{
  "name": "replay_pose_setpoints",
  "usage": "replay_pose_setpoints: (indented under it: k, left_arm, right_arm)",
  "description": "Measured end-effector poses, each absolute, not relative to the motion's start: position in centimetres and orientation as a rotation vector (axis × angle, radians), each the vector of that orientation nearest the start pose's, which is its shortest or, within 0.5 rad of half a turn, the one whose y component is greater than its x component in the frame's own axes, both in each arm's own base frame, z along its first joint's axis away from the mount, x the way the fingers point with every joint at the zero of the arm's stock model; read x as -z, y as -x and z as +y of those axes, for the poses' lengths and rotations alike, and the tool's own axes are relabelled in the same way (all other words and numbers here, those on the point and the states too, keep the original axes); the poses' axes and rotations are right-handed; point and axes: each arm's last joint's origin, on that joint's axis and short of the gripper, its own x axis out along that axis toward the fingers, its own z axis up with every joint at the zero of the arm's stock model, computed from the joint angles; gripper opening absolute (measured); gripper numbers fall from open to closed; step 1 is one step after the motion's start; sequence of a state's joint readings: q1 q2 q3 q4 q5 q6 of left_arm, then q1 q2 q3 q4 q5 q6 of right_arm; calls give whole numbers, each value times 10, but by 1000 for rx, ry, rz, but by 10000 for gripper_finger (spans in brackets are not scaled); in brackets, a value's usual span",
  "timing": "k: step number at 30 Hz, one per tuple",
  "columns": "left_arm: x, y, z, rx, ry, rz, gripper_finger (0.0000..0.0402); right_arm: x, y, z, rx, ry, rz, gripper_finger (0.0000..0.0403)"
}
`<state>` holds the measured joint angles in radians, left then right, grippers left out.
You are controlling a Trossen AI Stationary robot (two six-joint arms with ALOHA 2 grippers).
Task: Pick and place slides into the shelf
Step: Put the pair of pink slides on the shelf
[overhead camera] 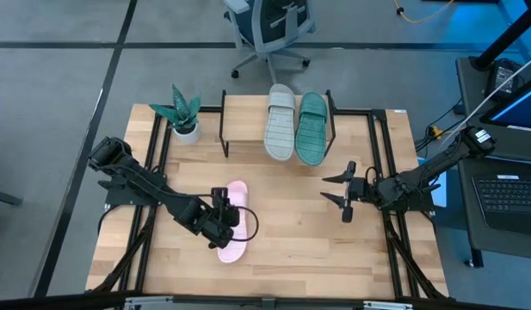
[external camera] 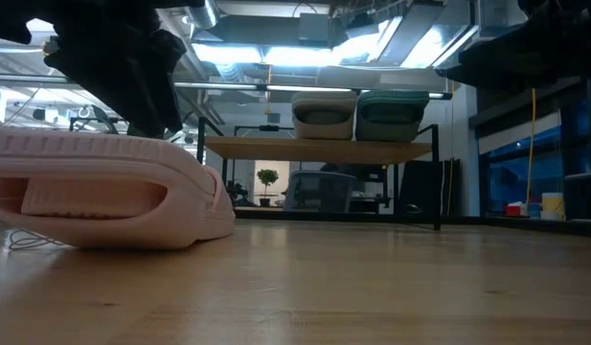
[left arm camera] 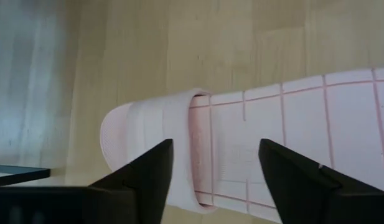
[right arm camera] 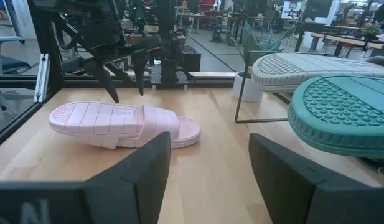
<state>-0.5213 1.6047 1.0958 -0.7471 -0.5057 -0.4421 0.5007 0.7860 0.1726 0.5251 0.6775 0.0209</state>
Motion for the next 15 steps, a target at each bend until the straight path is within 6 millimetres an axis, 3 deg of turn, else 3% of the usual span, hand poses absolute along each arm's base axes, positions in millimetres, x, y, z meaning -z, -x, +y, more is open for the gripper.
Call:
replay_pose_setpoints:
  k: [5, 15]
  left_arm:
    - [-212, -268, -138, -237, -200, 1049, 269]
    - [-212, -268, -137, -249, -176, 1047, 274]
  right_arm:
    - [-190, -148, 60, 177, 28, 73, 218]
    - [-189, -147, 60, 176, 34, 84, 218]
